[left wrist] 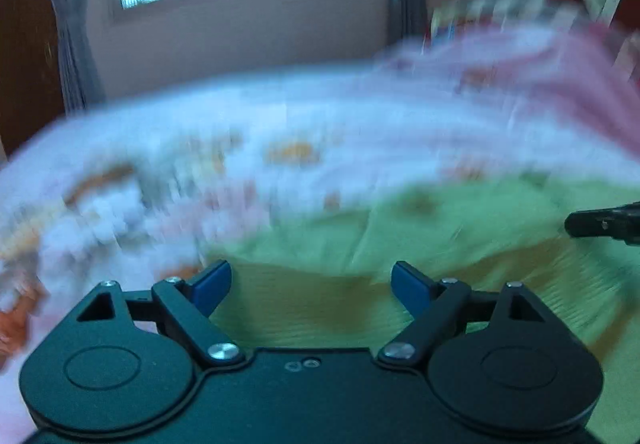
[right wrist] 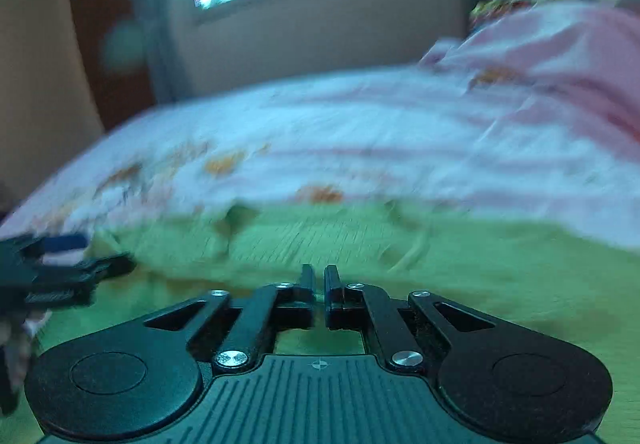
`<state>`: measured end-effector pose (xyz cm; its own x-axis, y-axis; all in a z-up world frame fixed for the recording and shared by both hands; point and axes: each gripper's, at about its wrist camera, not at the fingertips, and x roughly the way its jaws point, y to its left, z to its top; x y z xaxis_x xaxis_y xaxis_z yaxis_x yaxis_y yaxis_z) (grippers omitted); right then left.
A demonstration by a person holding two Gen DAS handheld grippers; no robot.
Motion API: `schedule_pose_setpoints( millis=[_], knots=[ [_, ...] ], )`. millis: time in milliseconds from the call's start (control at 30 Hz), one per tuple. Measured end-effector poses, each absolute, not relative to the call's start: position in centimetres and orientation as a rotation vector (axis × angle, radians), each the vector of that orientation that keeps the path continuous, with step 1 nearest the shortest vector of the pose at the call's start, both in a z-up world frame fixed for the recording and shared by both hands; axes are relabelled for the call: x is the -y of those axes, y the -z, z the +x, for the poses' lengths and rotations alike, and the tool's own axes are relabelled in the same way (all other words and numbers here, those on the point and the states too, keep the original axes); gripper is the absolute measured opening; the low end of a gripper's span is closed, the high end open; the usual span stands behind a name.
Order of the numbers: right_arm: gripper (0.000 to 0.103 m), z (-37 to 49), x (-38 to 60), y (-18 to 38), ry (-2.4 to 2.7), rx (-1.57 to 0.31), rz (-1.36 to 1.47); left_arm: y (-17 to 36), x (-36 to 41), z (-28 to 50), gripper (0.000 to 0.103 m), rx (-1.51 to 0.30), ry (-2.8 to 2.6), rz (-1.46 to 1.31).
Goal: Fold small clothes
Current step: 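Grasp the other sleeve cuff with the right gripper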
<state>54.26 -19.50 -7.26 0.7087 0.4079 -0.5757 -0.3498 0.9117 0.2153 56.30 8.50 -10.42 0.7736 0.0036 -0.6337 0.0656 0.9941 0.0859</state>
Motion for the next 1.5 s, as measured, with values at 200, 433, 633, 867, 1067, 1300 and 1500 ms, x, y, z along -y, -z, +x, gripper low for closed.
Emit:
schedule_pose_setpoints(
  millis=[200, 433, 633, 867, 1067, 1300, 1500],
  knots=[
    [0.030, 52.3, 27.4, 7.4, -0.282, -0.600, 0.320, 9.5, -11.5, 51.2, 0.088, -0.627, 0.048, 0.074],
    [0.064, 43.0, 50.5, 7.0, 0.035, -0.418, 0.533, 10.3, -21.2, 40.1, 0.089, -0.637, -0.076, -0.019],
    [0.059, 38.3, 66.2, 9.7, 0.328, -0.323, 0.907, 11.4, -24.6, 37.6, 0.091, -0.620, -0.142, -0.187],
    [0.040, 39.6, 70.8, 13.3, 0.319, -0.369, 1.032, 12.0, -23.6, 37.9, 0.094, -0.630, -0.171, -0.118],
    [0.038, 41.2, 71.2, 13.6, 0.200, -0.381, 0.971, 12.2, -23.7, 37.5, 0.094, -0.622, -0.172, -0.123],
    [0.003, 39.7, 71.0, 11.4, 0.106, -0.278, 0.896, 12.1, -23.5, 37.6, 0.095, -0.618, -0.178, -0.115],
    [0.003, 40.3, 72.3, 13.6, 0.236, -0.463, 0.897, 12.1, -23.3, 37.5, 0.095, -0.618, -0.182, -0.109]
  ],
)
